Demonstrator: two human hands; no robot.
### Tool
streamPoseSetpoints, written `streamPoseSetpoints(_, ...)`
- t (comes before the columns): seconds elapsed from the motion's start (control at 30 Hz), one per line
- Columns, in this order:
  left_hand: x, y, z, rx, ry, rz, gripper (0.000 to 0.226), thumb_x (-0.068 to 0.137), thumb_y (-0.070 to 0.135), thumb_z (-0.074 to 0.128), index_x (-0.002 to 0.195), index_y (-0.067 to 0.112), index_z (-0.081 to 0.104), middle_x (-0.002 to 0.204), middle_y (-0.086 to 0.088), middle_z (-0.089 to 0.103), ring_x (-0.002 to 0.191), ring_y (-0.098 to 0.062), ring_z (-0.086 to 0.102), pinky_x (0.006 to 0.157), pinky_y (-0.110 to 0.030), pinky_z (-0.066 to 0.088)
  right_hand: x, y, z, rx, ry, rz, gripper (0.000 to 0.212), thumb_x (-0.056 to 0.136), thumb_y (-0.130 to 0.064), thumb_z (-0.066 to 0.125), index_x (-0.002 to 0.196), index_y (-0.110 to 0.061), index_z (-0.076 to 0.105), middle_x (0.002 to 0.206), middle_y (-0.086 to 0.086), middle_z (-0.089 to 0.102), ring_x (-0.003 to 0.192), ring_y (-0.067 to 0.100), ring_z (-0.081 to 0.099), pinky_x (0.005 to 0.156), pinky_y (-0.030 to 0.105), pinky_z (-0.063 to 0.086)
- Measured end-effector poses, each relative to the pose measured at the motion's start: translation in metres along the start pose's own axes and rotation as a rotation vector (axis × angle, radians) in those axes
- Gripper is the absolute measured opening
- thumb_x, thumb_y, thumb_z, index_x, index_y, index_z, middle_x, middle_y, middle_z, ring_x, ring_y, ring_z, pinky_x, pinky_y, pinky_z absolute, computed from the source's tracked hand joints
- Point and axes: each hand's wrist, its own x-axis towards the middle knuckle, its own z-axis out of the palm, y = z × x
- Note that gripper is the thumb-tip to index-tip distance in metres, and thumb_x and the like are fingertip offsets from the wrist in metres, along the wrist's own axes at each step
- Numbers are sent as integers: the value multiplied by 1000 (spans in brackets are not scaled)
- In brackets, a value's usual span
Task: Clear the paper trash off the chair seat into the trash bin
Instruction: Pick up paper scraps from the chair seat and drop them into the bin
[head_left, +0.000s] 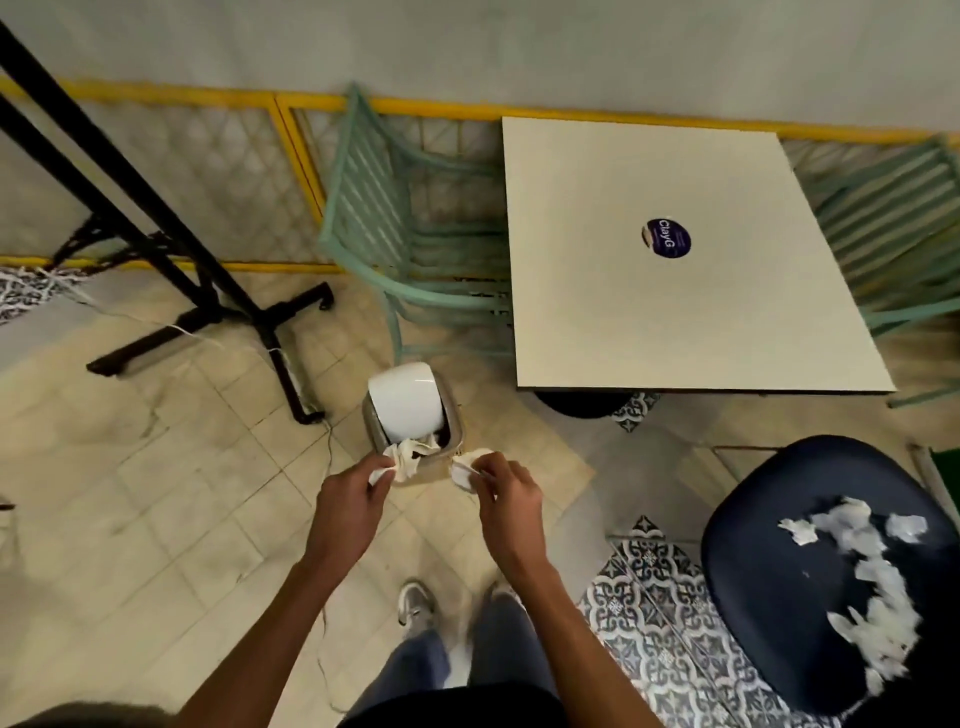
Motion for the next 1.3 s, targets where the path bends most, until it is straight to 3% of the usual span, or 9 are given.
streamPoseSetpoints(0.2, 30, -29, 3, 25, -36, -76, 12, 97, 21, 70, 108, 20, 72, 83, -1, 77, 74, -21, 72, 65, -24, 43, 54, -3, 51, -70, -202, 27, 28, 102, -11, 62, 126, -24, 66, 123, 5, 69, 108, 25, 65, 89, 24, 49)
streamPoseSetpoints(0.37, 54, -45, 19, 1, -101, -165, 11, 99, 21, 67, 110, 22, 70, 86, 3, 75, 72, -10, 66, 64, -15, 42, 107, 3, 86, -177, -317, -9, 34, 98, -4, 62, 128, -18, 72, 128, 11, 69, 111, 32, 68, 97, 39, 58)
streamPoseSetpoints(0.5, 78, -60, 38, -37, -143, -219, 11, 102, 26, 61, 111, 25, 68, 89, 4, 74, 78, -14, 69, 74, -33, 58, 144, 15, 118, -263, -420, 6, 41, 96, 4, 59, 130, -15, 73, 132, 12, 69, 118, 31, 67, 106, 37, 53)
streamPoseSetpoints(0.7, 98, -80, 61, -9, -189, -261, 17, 104, 32, 56, 114, 27, 68, 97, 5, 75, 79, -8, 66, 75, -26, 53, 172, 36, 170, -417, -605, -6, 33, 103, -5, 58, 135, -9, 65, 137, 16, 63, 126, 32, 62, 107, 40, 53)
streamPoseSetpoints(0.87, 104, -99, 70, 10, -206, -302, 17, 104, 37, 54, 114, 37, 68, 101, 7, 72, 84, -11, 66, 75, -32, 56, 185, 50, 209, -487, -695, 4, 34, 104, -12, 62, 137, -6, 59, 143, 16, 55, 129, 32, 58, 108, 44, 52)
streamPoseSetpoints(1.0, 110, -106, 71, 60, -214, -308, 21, 103, 31, 58, 118, 29, 73, 108, 4, 71, 85, -6, 60, 75, -19, 42, 197, 65, 240, -478, -740, 39, 33, 110, -9, 36, 129, 4, 59, 130, 28, 60, 119, 45, 58, 96, 46, 47)
streamPoseSetpoints(1.07, 113, -109, 72, 53, -225, -313, 21, 103, 29, 60, 119, 28, 74, 110, 3, 71, 83, -6, 61, 73, -16, 41, 205, 67, 249, -471, -741, 94, 32, 109, -7, 37, 128, 6, 59, 128, 29, 61, 118, 46, 60, 94, 47, 48)
streamPoseSetpoints(1.3, 114, -123, 76, -11, -217, -295, 22, 101, 23, 64, 120, 26, 73, 109, 2, 71, 81, -12, 68, 75, -30, 59, 219, 70, 271, -528, -827, 116, 34, 107, -14, 42, 133, 0, 58, 129, 24, 63, 118, 43, 62, 91, 43, 49)
